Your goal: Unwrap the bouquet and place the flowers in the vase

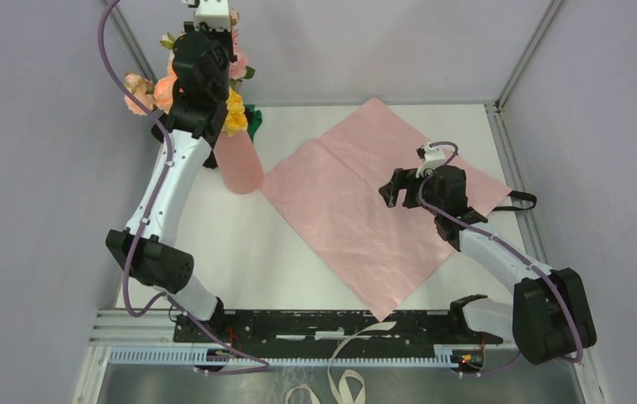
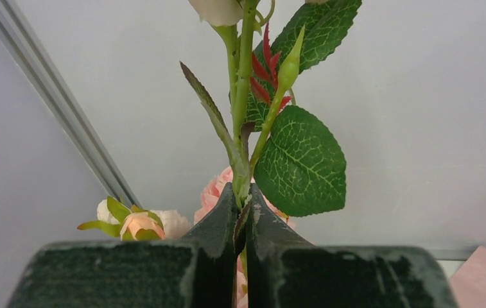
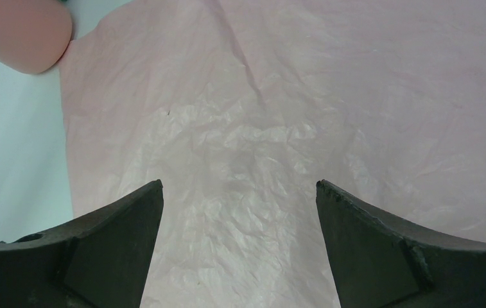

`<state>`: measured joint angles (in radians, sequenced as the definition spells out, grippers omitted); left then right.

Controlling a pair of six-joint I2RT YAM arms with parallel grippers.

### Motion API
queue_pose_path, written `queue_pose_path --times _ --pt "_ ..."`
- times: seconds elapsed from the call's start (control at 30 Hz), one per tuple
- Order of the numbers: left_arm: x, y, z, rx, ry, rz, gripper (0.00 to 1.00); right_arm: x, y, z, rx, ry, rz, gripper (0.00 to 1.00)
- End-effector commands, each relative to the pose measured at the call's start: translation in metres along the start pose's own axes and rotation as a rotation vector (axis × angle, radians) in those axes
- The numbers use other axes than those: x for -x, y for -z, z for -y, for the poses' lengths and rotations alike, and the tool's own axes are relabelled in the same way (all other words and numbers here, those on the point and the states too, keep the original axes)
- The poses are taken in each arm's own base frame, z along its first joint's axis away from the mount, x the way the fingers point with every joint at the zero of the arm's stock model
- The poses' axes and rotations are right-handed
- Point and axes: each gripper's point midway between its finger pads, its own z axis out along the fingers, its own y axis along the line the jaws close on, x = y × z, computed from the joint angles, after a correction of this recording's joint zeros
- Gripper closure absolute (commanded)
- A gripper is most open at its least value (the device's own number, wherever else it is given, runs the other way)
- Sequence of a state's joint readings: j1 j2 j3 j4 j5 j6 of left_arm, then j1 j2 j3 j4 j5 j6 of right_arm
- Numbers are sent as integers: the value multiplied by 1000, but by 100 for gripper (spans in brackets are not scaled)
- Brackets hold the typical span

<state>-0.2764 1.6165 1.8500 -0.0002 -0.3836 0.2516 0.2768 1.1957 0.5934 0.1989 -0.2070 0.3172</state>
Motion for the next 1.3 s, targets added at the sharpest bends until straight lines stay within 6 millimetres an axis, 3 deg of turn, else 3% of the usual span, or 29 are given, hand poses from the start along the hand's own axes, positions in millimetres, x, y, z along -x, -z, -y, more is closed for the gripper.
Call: queue_pose_path --times 0.0,0.1,0.23,0.5,0.67,0.9,0.97,1.1,1.17,1.27 --pt "49 0 -16 18 12 106 98 13 -4 -7 38 8 40 6" --pt "64 -1 -20 19 2 125 98 10 -5 -7 40 4 35 6" --pt "68 4 -24 20 -3 128 98 6 -6 -5 34 3 27 6" --pt "33 0 -9 -20 5 58 98 -3 -9 -2 31 0 3 6" --pt "0 4 1 -34 66 18 98 -4 -9 -2 33 -4 4 7" --pt "-81 23 23 -39 254 -122 98 -12 -14 -2 40 -14 -21 7" --pt "-100 31 34 -66 307 -139 98 -11 -15 -6 64 -14 -31 7" --pt "-124 38 36 -51 309 -188 98 -8 -11 -5 53 9 -25 7" --pt "-121 39 36 -60 301 -188 91 -9 -10 -2 39 14 -24 7" --pt "-106 39 35 -77 299 -174 63 -14 -11 -3 47 -4 -29 7"
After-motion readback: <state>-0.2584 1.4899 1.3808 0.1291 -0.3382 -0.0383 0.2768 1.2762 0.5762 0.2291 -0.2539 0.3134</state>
